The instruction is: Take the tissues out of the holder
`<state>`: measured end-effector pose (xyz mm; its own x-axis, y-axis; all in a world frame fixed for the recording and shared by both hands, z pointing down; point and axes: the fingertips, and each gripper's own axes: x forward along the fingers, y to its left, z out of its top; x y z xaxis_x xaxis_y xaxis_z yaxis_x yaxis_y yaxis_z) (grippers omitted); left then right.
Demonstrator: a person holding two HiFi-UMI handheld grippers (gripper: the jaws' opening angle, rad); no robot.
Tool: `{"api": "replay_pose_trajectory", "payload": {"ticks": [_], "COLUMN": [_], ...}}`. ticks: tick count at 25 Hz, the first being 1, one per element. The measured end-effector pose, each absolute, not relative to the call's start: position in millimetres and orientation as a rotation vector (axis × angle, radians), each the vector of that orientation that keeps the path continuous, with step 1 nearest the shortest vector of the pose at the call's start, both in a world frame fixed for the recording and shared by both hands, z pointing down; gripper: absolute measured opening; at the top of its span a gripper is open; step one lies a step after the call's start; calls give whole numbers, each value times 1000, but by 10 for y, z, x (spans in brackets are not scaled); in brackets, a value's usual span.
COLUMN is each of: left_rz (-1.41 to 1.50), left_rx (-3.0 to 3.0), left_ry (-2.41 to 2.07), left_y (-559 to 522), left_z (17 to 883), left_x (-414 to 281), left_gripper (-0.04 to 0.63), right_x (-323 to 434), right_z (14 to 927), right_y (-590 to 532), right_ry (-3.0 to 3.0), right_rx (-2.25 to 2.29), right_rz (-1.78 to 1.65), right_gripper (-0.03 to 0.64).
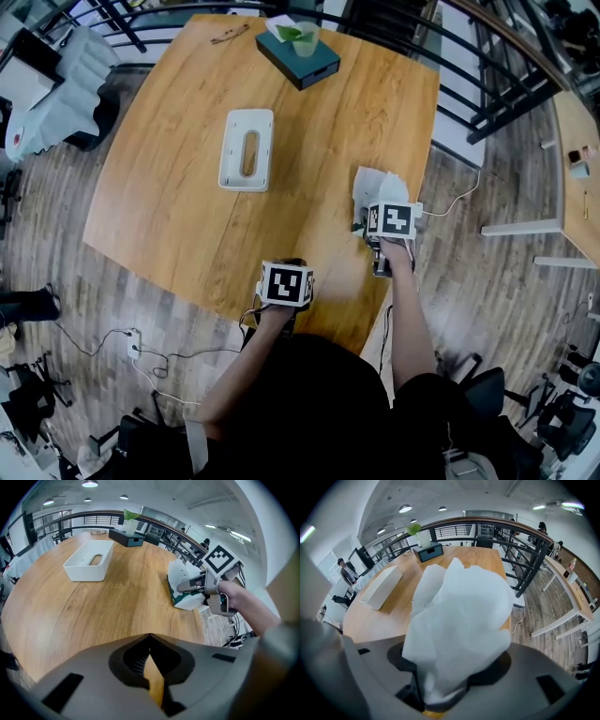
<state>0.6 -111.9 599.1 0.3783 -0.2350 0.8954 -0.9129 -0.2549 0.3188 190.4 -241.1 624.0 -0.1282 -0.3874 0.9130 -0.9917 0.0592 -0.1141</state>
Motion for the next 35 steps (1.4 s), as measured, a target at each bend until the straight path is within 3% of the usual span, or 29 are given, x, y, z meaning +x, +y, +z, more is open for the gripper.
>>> {"api": "replay_pose_trajectory", "payload": {"ticks": [22, 35], "left_rz": [910, 880], "left_rx": [1734, 1730], "left_ry": [-1012, -1009], "left_y": [-1037, -1022], "left_z": [5963, 5951], "left_x": [-22, -52], "left_gripper": [8, 8], "right_x": [1871, 1826], "right_z": [6286, 6240], "right_y": [-2421, -2411], "right_ry": [-1614, -1689], "right_rx": [1389, 1399], "right_rz": [1072, 1012], "right_gripper": [298, 374]}}
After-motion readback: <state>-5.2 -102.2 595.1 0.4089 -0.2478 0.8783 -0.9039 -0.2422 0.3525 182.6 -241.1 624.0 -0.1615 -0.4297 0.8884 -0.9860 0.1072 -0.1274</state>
